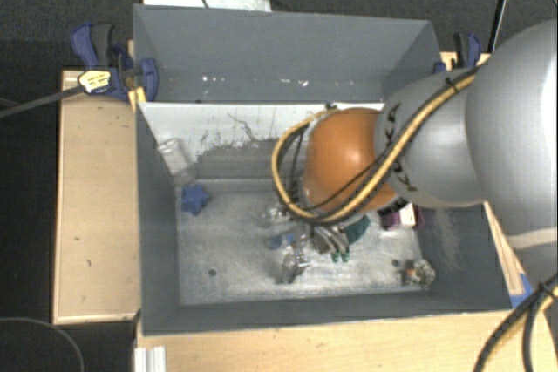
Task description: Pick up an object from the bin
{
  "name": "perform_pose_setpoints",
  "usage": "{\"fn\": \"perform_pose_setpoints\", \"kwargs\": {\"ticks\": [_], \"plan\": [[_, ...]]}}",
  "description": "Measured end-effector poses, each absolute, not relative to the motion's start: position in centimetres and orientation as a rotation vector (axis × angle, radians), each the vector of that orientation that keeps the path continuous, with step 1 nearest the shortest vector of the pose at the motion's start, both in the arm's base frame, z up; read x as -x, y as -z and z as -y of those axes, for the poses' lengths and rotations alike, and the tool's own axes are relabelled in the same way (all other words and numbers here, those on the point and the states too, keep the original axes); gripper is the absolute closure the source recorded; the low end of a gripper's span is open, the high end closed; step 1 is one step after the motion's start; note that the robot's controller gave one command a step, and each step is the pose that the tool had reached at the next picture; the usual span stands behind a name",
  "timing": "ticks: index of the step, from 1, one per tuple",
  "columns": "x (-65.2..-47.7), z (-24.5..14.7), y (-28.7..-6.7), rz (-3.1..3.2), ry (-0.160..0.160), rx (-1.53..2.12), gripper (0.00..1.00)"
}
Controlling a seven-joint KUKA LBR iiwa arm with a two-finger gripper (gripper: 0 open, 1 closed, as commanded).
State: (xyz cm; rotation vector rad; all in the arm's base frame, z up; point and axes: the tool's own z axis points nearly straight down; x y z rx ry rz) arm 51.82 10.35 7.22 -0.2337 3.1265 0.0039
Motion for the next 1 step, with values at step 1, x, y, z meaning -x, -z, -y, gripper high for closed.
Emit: {"fn": "perform_pose_setpoints", "kwargs": {"ticks": [1], "plan": [[-52.04, -10.4, -7.42, -3.121, -0.006, 0.227, 1.0]]}}
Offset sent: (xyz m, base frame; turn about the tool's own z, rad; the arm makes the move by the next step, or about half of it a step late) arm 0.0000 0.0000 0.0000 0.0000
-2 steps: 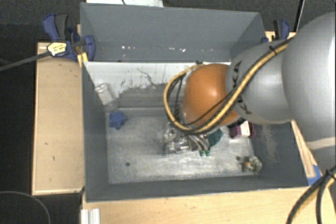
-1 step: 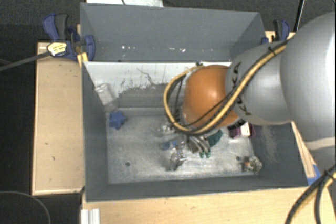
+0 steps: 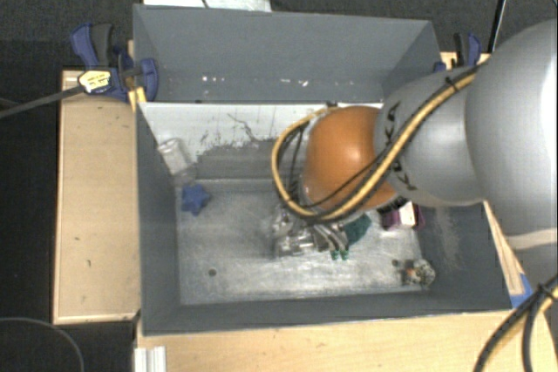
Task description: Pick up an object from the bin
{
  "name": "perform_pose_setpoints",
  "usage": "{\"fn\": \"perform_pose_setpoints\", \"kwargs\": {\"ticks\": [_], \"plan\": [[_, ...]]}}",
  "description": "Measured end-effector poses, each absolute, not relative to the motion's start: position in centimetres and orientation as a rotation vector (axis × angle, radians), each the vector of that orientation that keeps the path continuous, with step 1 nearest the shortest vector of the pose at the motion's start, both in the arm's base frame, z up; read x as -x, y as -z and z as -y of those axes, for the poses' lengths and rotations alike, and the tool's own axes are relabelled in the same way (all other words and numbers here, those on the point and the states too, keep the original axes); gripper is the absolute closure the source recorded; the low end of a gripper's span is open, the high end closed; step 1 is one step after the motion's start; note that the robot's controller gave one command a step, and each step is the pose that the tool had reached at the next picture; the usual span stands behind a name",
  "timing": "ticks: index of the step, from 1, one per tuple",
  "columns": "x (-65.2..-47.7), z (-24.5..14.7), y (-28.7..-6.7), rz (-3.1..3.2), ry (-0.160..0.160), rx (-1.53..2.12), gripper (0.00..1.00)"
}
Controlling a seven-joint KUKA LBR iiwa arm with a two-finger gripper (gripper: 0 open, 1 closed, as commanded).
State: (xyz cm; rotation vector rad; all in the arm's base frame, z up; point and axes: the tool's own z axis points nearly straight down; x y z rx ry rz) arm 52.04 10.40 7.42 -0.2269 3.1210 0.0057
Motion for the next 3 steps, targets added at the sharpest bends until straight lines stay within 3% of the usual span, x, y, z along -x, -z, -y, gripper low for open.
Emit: {"fn": "perform_pose_setpoints", "kwargs": {"ticks": [1, 2, 3], "plan": [[-51.81, -10.34, -7.21, -3.127, -0.004, 0.227, 0.0], [-52.03, -10.4, -7.41, -3.121, -0.006, 0.229, 1.0], [-51.81, -10.34, -7.21, -3.128, -0.004, 0.224, 0.0]]}}
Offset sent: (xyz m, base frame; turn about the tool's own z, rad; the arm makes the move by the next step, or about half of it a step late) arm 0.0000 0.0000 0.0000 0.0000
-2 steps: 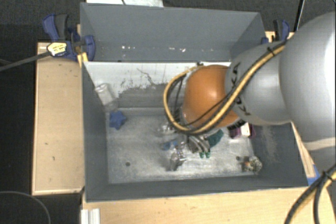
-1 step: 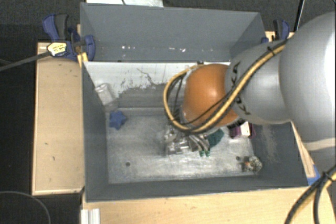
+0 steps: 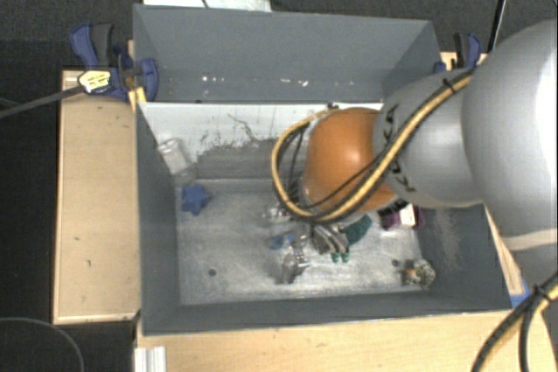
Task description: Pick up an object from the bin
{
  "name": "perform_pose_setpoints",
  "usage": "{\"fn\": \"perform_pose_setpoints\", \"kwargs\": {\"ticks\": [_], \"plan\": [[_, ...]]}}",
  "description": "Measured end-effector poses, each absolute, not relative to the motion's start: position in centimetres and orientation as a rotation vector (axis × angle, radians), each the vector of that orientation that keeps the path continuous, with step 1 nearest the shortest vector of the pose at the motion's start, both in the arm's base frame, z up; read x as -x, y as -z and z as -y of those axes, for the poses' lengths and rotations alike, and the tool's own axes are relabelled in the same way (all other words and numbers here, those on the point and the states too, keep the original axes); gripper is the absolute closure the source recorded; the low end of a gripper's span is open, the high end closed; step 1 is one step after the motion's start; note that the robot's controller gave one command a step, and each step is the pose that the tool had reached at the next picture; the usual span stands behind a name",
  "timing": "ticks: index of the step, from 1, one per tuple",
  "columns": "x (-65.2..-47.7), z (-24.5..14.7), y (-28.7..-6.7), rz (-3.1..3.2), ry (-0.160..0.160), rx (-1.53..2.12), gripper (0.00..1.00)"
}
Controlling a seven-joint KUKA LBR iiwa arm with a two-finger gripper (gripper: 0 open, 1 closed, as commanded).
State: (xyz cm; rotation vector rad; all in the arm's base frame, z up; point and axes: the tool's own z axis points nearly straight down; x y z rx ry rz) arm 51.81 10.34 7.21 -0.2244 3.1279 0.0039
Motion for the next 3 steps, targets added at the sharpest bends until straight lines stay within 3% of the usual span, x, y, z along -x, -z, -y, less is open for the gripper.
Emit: {"fn": "perform_pose_setpoints", "kwargs": {"ticks": [1, 2, 3], "plan": [[-52.0, -10.4, -7.4, -3.123, -0.006, 0.218, 1.0], [-49.8, -8.4, -12.8, -3.06, -0.003, -0.684, 1.0], [-49.8, -8.4, -12.7, -3.062, -0.002, -0.682, 0.0]]}}
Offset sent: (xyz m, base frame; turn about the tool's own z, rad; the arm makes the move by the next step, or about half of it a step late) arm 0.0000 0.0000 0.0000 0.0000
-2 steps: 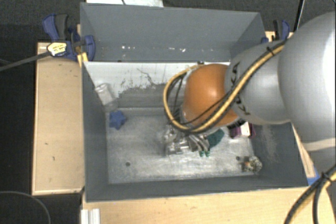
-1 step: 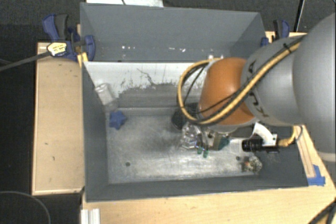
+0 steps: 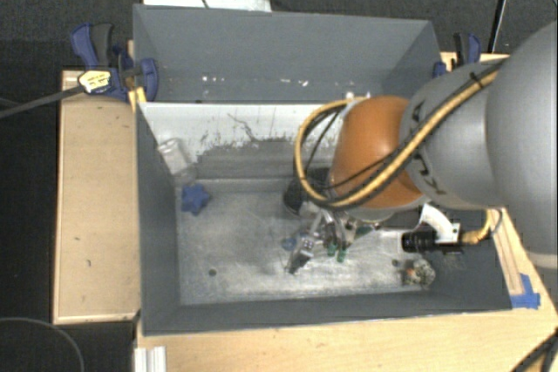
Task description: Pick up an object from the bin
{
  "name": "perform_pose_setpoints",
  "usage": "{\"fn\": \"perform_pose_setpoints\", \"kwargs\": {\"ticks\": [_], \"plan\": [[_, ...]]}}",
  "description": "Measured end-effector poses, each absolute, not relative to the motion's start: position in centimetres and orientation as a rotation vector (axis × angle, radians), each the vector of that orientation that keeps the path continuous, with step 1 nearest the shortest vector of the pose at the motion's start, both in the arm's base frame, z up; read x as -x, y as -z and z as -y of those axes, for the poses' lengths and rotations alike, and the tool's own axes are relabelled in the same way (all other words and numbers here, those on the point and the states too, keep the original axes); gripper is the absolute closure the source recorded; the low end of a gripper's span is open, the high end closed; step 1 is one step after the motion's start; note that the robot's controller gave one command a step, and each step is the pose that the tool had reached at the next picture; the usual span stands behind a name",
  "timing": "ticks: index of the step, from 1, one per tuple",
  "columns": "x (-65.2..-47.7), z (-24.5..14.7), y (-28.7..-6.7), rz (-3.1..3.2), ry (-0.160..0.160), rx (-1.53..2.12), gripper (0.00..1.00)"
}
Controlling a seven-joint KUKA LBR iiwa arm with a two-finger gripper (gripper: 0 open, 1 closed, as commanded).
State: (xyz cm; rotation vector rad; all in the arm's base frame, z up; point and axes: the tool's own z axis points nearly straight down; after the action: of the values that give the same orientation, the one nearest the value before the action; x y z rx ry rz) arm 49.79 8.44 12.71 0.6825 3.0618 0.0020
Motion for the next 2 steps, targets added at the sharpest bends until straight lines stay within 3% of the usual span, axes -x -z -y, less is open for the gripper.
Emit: {"fn": "perform_pose_setpoints", "kwargs": {"ticks": [1, 2], "plan": [[-53.54, -0.05, -7.47, -3.085, 0.002, -0.568, 0.0], [-53.51, -0.52, -7.73, -3.085, -0.002, -0.561, 1.0]]}}
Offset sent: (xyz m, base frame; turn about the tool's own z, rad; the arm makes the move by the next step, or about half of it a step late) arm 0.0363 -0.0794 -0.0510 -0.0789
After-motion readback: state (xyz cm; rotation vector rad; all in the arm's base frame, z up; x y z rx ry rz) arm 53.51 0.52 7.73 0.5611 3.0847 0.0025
